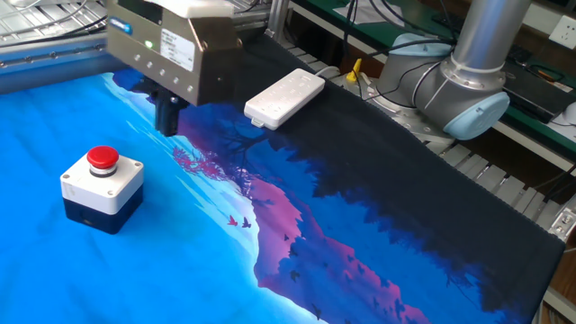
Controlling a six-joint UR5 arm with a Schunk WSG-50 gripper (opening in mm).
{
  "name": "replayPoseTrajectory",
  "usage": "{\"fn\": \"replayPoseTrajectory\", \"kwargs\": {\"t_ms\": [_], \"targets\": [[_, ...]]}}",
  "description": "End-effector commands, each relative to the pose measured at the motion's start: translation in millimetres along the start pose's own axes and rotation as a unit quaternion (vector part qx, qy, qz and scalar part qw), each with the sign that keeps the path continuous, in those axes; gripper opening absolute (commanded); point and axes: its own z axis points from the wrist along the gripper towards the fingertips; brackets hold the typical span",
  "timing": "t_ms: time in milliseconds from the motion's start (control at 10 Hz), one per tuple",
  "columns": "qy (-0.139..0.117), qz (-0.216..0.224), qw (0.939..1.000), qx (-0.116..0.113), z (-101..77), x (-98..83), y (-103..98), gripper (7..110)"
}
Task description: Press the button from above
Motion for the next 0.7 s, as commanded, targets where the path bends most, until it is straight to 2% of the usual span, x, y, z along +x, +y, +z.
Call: {"fn": "replayPoseTrajectory", "kwargs": {"t_ms": [0,200,400,600], "targets": [[0.012,0.053,0.9984,0.013,-1.8,6.3,-6.9,7],[0.021,0.043,0.9987,0.017,-2.0,10.8,-8.8,7],[0.02,0.03,0.9993,0.009,-9.7,3.9,-19.0,7],[0.015,0.033,0.9993,0.006,-3.0,-7.0,-23.9,7]]}}
